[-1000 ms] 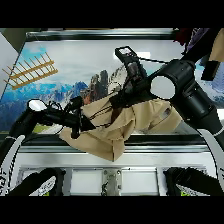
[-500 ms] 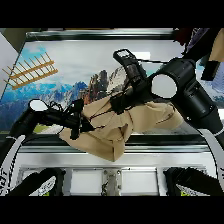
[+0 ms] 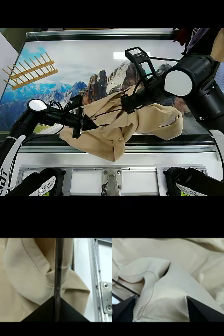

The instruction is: Fold the clothes and pants, and hang the long-sleeved shirts on hangers.

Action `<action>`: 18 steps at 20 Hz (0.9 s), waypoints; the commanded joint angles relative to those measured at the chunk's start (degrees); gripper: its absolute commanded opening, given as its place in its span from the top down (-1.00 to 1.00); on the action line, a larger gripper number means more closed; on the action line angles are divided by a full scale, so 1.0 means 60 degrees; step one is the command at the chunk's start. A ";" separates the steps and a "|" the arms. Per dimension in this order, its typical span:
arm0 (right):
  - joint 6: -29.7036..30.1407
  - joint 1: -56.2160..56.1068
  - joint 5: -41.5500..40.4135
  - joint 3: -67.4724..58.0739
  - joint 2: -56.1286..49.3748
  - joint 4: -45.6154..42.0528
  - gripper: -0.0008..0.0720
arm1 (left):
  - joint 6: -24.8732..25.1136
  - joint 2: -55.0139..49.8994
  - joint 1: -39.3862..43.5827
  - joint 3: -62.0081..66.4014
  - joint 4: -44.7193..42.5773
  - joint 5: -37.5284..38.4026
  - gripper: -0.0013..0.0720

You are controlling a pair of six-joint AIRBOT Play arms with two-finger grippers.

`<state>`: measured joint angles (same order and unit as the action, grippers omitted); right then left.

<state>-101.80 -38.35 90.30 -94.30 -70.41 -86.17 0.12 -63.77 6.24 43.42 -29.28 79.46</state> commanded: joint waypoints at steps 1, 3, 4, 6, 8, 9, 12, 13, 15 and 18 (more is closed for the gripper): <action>0.0131 0.0124 0.0204 -0.0011 0.0069 -0.0091 -0.93 | 0.0011 0.0000 -0.0007 0.0004 0.0229 -0.0007 0.92; 0.0200 0.0124 0.0211 -0.0011 0.0109 -0.0084 -0.93 | 0.0011 0.0000 -0.0007 0.0004 0.0226 -0.0007 0.92; 0.0310 0.0124 0.0211 -0.0011 0.0135 0.0026 -0.93 | 0.0011 0.0000 -0.0007 0.0004 0.0226 -0.0007 0.92; 0.0514 0.0124 0.0171 -0.0011 0.0164 0.0455 -0.93 | 0.0011 0.0000 -0.0007 0.0004 0.0226 -0.0015 0.92; 0.0667 0.0124 0.0055 -0.0007 0.0164 0.0918 -0.93 | 0.0011 0.0000 -0.0007 0.0004 0.0226 -0.0015 0.92; 0.0758 0.0124 -0.0146 -0.0007 0.0164 0.1177 -0.93 | 0.0011 0.0000 -0.0007 0.0004 0.0226 -0.0015 0.92; 0.0750 0.0124 -0.0729 -0.0007 0.0164 0.1512 -0.93 | 0.0011 0.0000 -0.0007 0.0004 0.0226 -0.0011 0.92; 0.0750 0.0124 -0.0820 -0.0007 0.0164 0.1486 -0.93 | 0.0011 0.0000 -0.0007 0.0004 0.0226 -0.0011 0.92; 0.0750 0.0124 -0.0787 -0.0007 0.0164 0.1209 -0.93 | 0.0011 0.0000 -0.0007 0.0004 0.0222 -0.0011 0.92; 0.0718 0.0127 -0.0729 -0.0007 0.0171 0.0189 -0.93 | 0.0007 0.0000 -0.0007 0.0004 0.0222 -0.0007 0.92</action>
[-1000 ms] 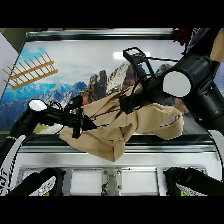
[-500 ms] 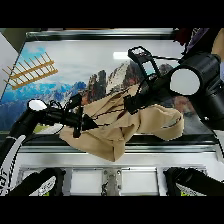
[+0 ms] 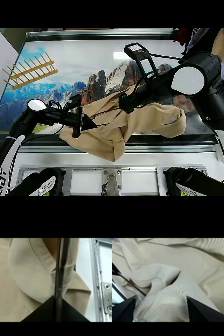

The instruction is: Fold the clothes and pants, and hang the long-sleeved shirts on hangers.

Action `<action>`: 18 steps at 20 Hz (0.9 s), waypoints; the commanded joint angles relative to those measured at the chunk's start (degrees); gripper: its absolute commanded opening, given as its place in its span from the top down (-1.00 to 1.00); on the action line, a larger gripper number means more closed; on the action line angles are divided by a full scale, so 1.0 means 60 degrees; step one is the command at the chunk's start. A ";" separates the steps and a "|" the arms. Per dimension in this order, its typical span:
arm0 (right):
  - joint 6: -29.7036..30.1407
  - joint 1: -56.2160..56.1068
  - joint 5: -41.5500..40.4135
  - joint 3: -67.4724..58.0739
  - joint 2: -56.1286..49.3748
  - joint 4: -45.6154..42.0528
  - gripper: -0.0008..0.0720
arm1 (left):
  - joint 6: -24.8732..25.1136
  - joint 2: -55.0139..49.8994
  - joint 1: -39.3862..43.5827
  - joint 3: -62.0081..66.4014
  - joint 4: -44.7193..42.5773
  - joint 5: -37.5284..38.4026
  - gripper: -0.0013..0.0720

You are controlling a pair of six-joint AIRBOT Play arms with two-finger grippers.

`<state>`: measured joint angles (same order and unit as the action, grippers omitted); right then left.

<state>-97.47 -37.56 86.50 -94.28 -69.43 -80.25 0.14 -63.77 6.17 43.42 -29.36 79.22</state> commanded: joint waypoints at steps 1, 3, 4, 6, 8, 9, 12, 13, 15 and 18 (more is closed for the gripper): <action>-0.0044 -0.0004 -0.0095 -0.0011 0.0007 -0.1067 -0.93 | 0.0000 0.0000 0.0004 0.0004 0.0237 0.0040 0.92; -0.0437 -0.0004 -0.0127 -0.0011 0.0007 -0.1519 -0.93 | 0.0000 0.0000 0.0004 0.0004 0.0237 0.0040 0.92; -0.0663 -0.0004 -0.0127 -0.0011 0.0004 -0.1719 -0.93 | 0.0000 0.0000 0.0004 0.0004 0.0237 0.0040 0.92; -0.1049 -0.0004 -0.0131 -0.0011 0.0004 -0.2146 -0.93 | -0.0004 0.0000 0.0004 0.0004 0.0237 0.0040 0.92; -0.1155 -0.0004 -0.0127 -0.0011 0.0007 -0.2426 -0.93 | -0.0025 0.0000 0.0004 0.0004 0.0237 0.0040 0.92; -0.1191 -0.0004 -0.0124 -0.0011 0.0011 -0.2535 -0.93 | -0.0025 0.0000 0.0004 0.0004 0.0226 0.0040 0.92; -0.1264 -0.0004 -0.0127 -0.0011 0.0025 -0.2805 -0.93 | -0.0073 0.0000 0.0004 0.0004 0.0051 0.0047 0.92; -0.1264 -0.0004 -0.0127 -0.0011 0.0055 -0.2943 -0.93 | -0.0102 0.0000 0.0004 0.0004 0.0062 0.0047 0.92; -0.1388 -0.0004 -0.0124 -0.0011 0.0135 -0.3395 -0.93 | -0.0102 0.0000 0.0004 0.0004 0.0062 0.0044 0.92; -0.1439 -0.0004 -0.0127 -0.0011 0.0321 -0.3821 -0.93 | -0.0102 0.0000 0.0004 0.0004 0.0062 0.0044 0.92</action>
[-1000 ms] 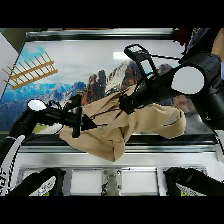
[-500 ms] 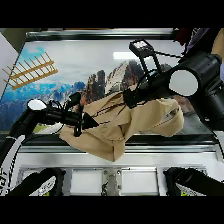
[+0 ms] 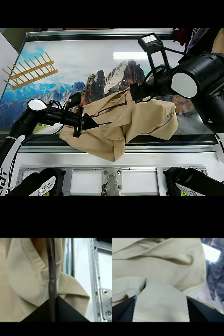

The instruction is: Fold the clothes and pants, and hang the long-sleeved shirts on hangers.

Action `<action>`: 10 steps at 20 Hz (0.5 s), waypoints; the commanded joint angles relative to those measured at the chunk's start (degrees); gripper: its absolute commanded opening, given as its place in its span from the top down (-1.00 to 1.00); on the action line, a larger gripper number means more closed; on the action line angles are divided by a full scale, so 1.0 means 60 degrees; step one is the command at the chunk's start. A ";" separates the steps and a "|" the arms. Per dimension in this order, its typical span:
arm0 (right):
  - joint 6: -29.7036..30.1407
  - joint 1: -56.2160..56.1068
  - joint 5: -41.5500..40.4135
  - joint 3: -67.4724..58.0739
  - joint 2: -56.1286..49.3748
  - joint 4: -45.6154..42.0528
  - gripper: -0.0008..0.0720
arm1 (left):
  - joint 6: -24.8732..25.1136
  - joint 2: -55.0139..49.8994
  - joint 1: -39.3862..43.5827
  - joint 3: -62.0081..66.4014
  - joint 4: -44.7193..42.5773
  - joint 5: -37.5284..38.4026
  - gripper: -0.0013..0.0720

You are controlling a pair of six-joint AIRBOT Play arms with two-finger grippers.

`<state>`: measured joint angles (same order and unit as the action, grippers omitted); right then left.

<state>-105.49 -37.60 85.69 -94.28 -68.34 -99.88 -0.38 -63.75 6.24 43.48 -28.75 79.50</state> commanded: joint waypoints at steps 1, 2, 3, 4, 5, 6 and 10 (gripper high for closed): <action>-0.0091 0.0036 0.0011 -0.0011 0.0204 -0.0568 -0.93 | -0.0015 -0.0004 -0.0007 -0.0007 -0.0040 -0.0004 0.92; 0.0000 0.0138 0.0015 -0.0011 0.0284 -0.0506 -0.93 | -0.0015 -0.0004 -0.0007 -0.0007 -0.0040 -0.0004 0.92; 0.0237 0.0339 0.0051 -0.0011 0.0368 -0.0448 -0.93 | -0.0015 -0.0004 -0.0007 -0.0007 -0.0040 -0.0004 0.92; 0.0601 0.0597 0.0080 -0.0011 0.0444 -0.0262 -0.93 | -0.0015 -0.0004 -0.0007 -0.0007 -0.0040 0.0000 0.92; 0.1089 0.0998 0.0109 -0.0011 0.0525 0.0168 -0.93 | -0.0015 -0.0004 -0.0007 -0.0007 -0.0040 0.0000 0.92; 0.1574 0.1494 0.0160 -0.0011 0.0590 0.0856 -0.93 | -0.0015 -0.0004 -0.0007 -0.0007 -0.0040 -0.0004 0.92; 0.4583 0.4186 0.0557 0.0029 0.0579 0.5974 -0.93 | -0.0015 -0.0004 -0.0007 -0.0007 -0.0040 -0.0004 0.92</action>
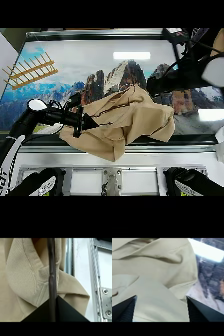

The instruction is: Fold the clothes and pants, and hang the long-sleeved shirts on hangers.

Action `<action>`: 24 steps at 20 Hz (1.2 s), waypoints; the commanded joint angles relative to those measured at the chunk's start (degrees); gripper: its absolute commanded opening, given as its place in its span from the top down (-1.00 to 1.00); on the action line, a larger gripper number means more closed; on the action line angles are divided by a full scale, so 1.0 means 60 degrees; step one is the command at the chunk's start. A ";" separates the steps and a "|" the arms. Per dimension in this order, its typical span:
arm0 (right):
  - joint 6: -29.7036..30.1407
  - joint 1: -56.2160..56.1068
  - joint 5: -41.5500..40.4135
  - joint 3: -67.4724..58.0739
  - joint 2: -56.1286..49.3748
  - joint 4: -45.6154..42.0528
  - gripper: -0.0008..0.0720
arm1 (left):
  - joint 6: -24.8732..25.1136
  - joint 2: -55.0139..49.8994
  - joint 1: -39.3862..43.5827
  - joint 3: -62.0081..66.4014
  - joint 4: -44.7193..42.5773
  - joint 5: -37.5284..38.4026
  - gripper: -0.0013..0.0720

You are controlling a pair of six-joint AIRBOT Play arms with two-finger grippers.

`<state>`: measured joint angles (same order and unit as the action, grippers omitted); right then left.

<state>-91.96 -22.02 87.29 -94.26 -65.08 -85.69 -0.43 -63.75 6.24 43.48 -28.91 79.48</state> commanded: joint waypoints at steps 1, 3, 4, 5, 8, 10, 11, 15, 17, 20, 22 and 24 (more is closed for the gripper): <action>0.3268 0.2273 0.0503 0.0058 -0.0004 0.5275 -0.93 | -0.0004 -0.0004 -0.0007 -0.0007 -0.0015 0.0000 0.92; 0.3905 0.3406 0.0667 0.0109 -0.0142 0.7475 -0.93 | -0.0004 -0.0004 -0.0007 -0.0007 -0.0015 -0.0007 0.92; 0.3901 0.3810 0.0685 0.0109 -0.0208 0.7919 -0.93 | -0.0004 -0.0004 -0.0007 -0.0007 -0.0015 -0.0004 0.92; 0.3865 0.4135 0.0681 0.0109 -0.0262 0.8182 -0.93 | -0.0007 -0.0004 -0.0007 -0.0007 -0.0015 -0.0007 0.92; 0.3796 0.4623 0.0688 0.0109 -0.0331 0.8579 -0.93 | -0.0004 -0.0004 -0.0007 -0.0007 -0.0011 -0.0004 0.92; 0.4003 0.4626 0.0674 0.0109 -0.0328 0.8819 -0.93 | -0.0004 -0.0004 -0.0007 -0.0007 -0.0015 -0.0004 0.92; 0.5027 0.4626 0.0750 0.0113 -0.0353 0.8827 -0.93 | -0.0007 -0.0004 -0.0007 -0.0007 -0.0015 -0.0004 0.92; 0.8601 0.5468 0.2860 0.0718 -0.0627 0.9963 -0.93 | -0.0007 -0.0004 -0.0007 -0.0007 -0.0015 0.0000 0.92; 1.0120 0.6524 0.3031 0.1741 -0.0619 1.0856 -0.93 | -0.0007 -0.0004 -0.0007 -0.0007 -0.0011 -0.0015 0.92; 1.1537 0.7919 0.3034 0.3402 -0.0605 1.1016 -0.93 | -0.0007 -0.0004 -0.0007 -0.0007 -0.0011 -0.0007 0.92; 1.2520 0.8437 0.3034 0.4401 -0.0605 1.1009 -0.93 | -0.0007 -0.0004 -0.0007 -0.0007 -0.0011 -0.0007 0.92; 1.3336 0.8659 0.3042 0.5085 -0.0605 1.1005 -0.93 | -0.0007 -0.0004 -0.0007 -0.0007 -0.0011 -0.0007 0.92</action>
<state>-22.20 26.20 104.47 -70.59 -68.66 -20.86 -0.47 -63.75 6.24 43.48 -28.99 79.46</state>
